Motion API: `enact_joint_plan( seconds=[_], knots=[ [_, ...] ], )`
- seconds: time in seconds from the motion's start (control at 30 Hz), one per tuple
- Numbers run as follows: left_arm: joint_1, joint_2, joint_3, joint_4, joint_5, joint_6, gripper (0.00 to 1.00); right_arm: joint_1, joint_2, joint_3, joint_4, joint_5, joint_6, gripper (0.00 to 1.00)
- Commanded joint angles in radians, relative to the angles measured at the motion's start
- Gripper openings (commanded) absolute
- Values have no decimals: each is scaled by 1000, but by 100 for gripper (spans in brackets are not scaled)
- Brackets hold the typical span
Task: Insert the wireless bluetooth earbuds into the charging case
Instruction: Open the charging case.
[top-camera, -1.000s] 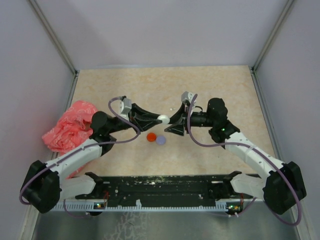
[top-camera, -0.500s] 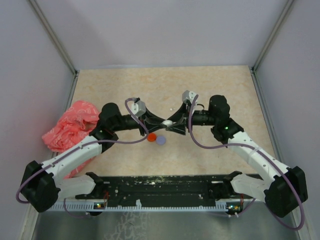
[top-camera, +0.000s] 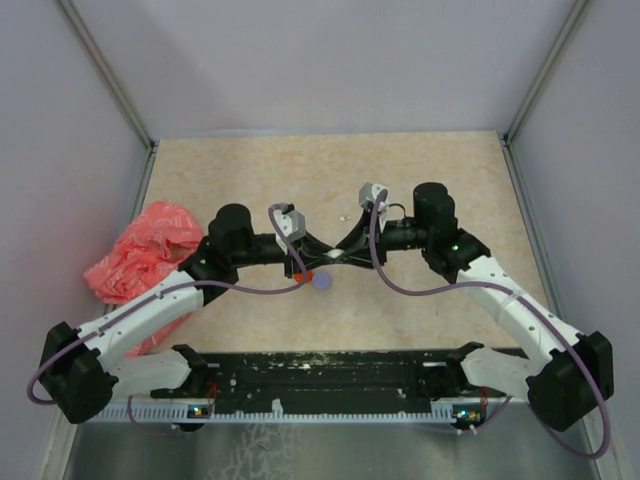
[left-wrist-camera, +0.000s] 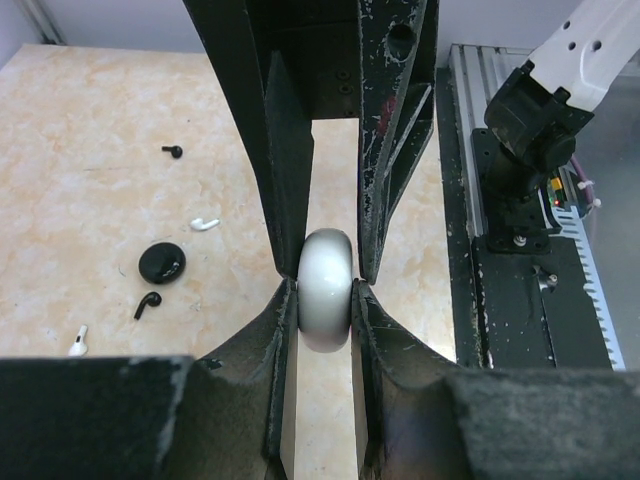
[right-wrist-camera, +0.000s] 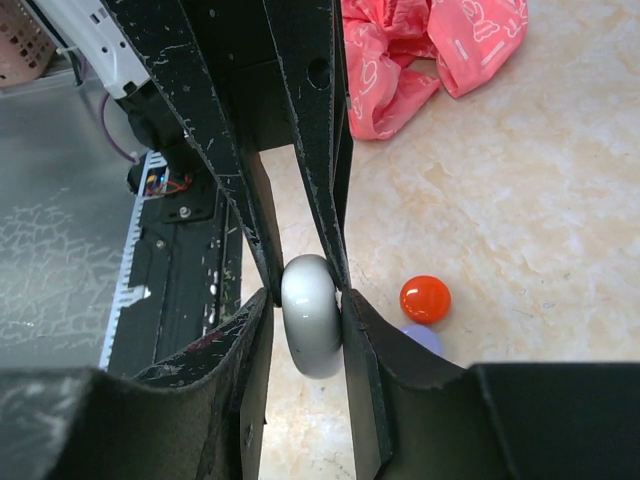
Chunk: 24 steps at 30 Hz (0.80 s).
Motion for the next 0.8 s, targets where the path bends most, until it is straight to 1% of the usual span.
enact_joint_plan(
  seconds=[0.0,0.1,0.2,0.53,0.63,0.7,0.77],
  knots=[
    [-6,-20,36,-34,-18,42,0,-1,13,66,-72,-33,-69,32],
    [-8,-23,36,-35,-20,43,0,-1,20,71,-90,-35,-83,30],
    [-9,-25,35,-40,-28,49,0,-1,26,84,-136,-37,-116,30],
    [-16,-31,35,-45,-37,51,0,-2,54,111,-212,-45,-166,30],
    [-17,-31,33,-39,-35,47,0,-1,62,113,-218,-56,-169,23],
    [-17,-31,30,-36,-41,46,1,-1,63,117,-221,-60,-172,13],
    [-17,-33,27,-32,-52,46,4,-1,62,115,-213,-62,-165,3]
  ],
)
